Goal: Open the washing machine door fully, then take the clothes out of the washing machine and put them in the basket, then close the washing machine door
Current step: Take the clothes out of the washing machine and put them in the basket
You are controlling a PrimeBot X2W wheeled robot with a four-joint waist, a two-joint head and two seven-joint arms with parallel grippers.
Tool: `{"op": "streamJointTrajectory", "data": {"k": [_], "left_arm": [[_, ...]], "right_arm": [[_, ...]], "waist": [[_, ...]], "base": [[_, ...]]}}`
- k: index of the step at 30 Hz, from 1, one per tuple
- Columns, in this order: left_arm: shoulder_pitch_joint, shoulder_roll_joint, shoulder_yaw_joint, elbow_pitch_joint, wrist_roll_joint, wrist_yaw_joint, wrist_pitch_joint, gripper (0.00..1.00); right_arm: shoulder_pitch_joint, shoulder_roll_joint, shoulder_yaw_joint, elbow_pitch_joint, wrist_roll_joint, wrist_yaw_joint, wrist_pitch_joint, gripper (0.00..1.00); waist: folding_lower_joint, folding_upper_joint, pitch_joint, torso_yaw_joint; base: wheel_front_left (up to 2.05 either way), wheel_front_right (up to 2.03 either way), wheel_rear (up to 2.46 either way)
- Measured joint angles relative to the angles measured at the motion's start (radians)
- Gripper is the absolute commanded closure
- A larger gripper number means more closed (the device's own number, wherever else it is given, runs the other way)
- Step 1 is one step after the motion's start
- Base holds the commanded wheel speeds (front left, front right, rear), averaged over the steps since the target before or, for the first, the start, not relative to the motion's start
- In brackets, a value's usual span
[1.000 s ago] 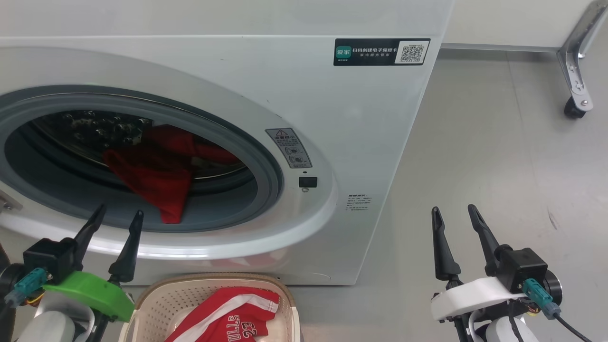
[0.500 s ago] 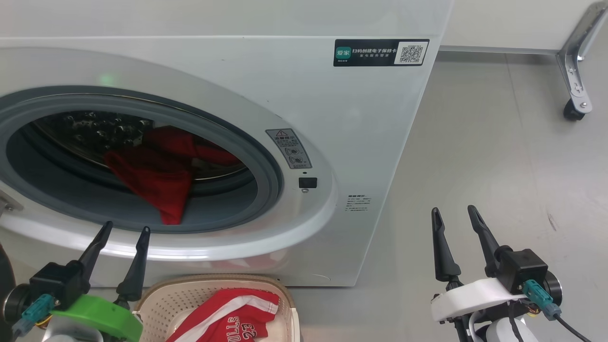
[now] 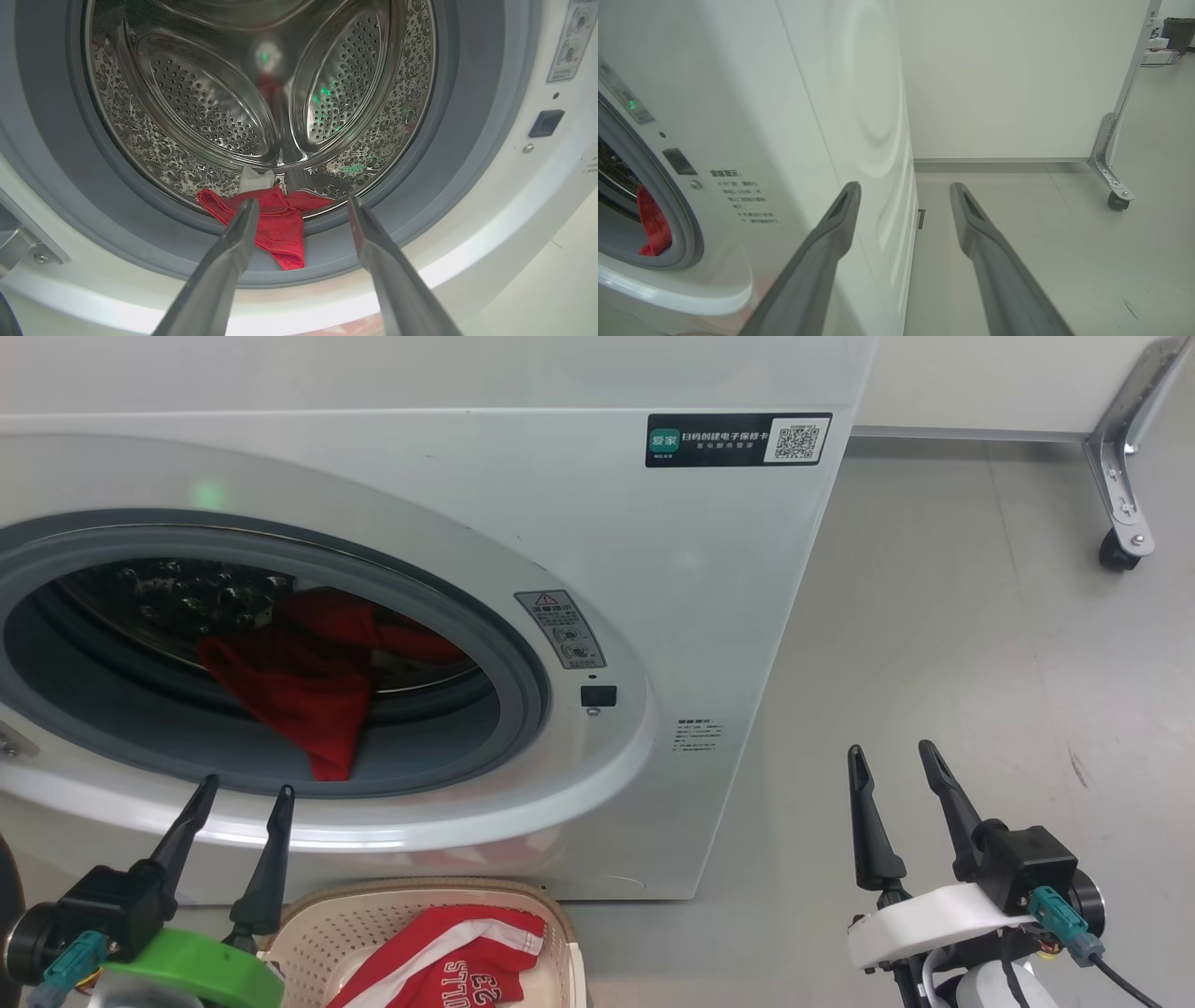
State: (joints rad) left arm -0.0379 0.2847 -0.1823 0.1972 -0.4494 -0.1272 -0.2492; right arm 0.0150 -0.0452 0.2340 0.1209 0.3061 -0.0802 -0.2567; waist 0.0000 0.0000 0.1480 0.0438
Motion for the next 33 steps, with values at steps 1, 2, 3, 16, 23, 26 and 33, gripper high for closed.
{"op": "streamJointTrajectory", "data": {"k": [1, 2, 3, 16, 23, 26, 33], "left_arm": [[0.001, -0.002, 0.002, -0.003, 0.003, 0.000, 0.000, 0.00], [0.002, -0.006, 0.004, -0.005, 0.003, 0.000, 0.000, 0.00], [0.003, -0.008, 0.006, -0.006, 0.004, 0.000, 0.000, 0.00], [0.026, -0.021, 0.026, -0.013, 0.030, -0.001, 0.000, 0.00], [0.039, -0.024, 0.029, -0.021, 0.037, -0.001, 0.000, 0.00], [0.039, -0.024, 0.029, -0.026, 0.037, -0.001, 0.000, 0.00], [0.038, -0.023, 0.013, -0.034, 0.035, -0.001, 0.000, 0.00]], "right_arm": [[0.000, 0.000, 0.000, 0.000, 0.000, 0.000, 0.000, 0.00], [0.000, 0.000, 0.000, 0.000, 0.000, 0.000, 0.000, 0.00], [0.000, 0.000, 0.000, 0.000, 0.000, 0.000, 0.000, 0.00], [0.001, 0.000, 0.000, 0.000, 0.000, 0.002, 0.000, 0.00], [0.006, 0.000, 0.000, 0.000, 0.000, 0.007, 0.000, 0.00], [0.006, 0.000, 0.000, 0.000, 0.000, 0.007, 0.000, 0.00], [0.005, 0.000, 0.004, -0.002, 0.000, 0.007, 0.000, 0.00]], "waist": [[0.0000, 0.0000, 0.000, 0.000], [0.0000, 0.0000, 0.001, -0.001], [0.0000, 0.0000, 0.001, -0.001], [0.0000, 0.0000, -0.001, -0.004], [0.0000, 0.0000, -0.001, -0.008], [0.0000, 0.0000, 0.000, -0.010], [0.0000, 0.0000, 0.013, -0.016]], "base": [[0.00, 0.00, 0.00], [0.00, 0.00, 0.00], [0.00, 0.00, 0.00], [0.00, 0.00, 0.00], [0.00, 0.00, 0.00], [0.00, 0.00, 0.00], [0.00, 0.00, 0.00]]}}
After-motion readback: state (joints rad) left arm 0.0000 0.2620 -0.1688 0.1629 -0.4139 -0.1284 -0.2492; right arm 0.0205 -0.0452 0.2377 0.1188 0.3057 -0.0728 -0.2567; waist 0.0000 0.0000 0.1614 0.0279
